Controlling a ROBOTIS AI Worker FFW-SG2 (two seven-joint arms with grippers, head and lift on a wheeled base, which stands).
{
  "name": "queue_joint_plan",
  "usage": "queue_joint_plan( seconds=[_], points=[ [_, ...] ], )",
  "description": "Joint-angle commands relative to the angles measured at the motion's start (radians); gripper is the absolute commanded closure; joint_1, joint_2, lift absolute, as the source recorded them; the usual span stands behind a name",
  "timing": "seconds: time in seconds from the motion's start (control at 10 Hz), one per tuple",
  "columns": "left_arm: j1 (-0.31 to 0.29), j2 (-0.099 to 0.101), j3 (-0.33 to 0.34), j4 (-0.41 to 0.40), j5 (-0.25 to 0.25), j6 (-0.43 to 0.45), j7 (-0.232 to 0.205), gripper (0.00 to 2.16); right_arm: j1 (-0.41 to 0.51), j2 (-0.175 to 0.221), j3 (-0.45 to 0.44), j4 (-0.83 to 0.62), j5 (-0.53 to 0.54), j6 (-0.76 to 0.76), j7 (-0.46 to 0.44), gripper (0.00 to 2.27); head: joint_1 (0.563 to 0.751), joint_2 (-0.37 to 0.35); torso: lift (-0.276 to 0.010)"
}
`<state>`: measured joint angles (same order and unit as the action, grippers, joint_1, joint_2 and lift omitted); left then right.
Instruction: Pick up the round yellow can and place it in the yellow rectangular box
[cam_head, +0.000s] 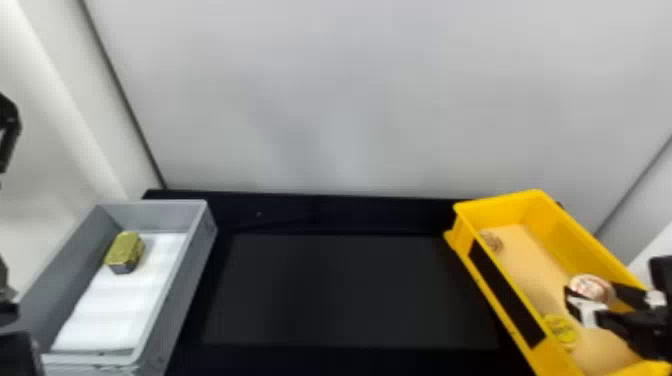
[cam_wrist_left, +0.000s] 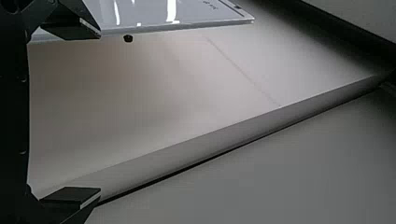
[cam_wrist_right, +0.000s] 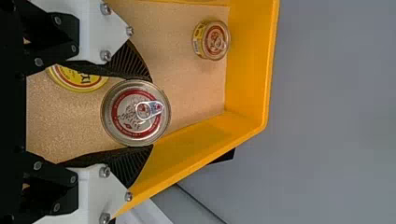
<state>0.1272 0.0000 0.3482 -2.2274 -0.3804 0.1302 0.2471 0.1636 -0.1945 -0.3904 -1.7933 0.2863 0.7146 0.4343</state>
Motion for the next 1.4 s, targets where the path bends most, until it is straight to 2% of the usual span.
queue_joint_plan(
  seconds=[0.0, 0.2, 0.8, 0.9, 1.3],
  points=[
    [0.000, -0.003, 0.000, 0.000, 0.000, 0.002, 0.000, 0.10, -0.001, -0.002, 0.001, -0.006, -0.001, 0.002, -0.002, 0.44, 0.694, 0.014, -0.060],
    [0.000, -0.003, -0.001, 0.000, 0.000, 0.002, 0.000, 0.10, 0.002, -0.003, 0.005, -0.009, -0.002, 0.004, 0.003, 0.10, 0.694, 0.014, -0.060],
    [0.003, -0.003, -0.001, 0.000, 0.000, 0.003, 0.000, 0.10, 0.005, -0.006, -0.018, -0.066, -0.001, 0.007, 0.003, 0.11, 0.694, 0.014, -0.060],
    [0.002, -0.003, -0.001, 0.000, 0.000, 0.003, 0.000, 0.10, 0.004, -0.006, -0.019, -0.103, 0.030, 0.010, 0.000, 0.11, 0.694, 0.014, -0.060],
    [0.003, -0.003, -0.001, 0.002, 0.000, 0.003, 0.002, 0.10, -0.004, -0.013, -0.104, -0.207, 0.064, -0.039, 0.000, 0.12, 0.694, 0.014, -0.060]
  ],
)
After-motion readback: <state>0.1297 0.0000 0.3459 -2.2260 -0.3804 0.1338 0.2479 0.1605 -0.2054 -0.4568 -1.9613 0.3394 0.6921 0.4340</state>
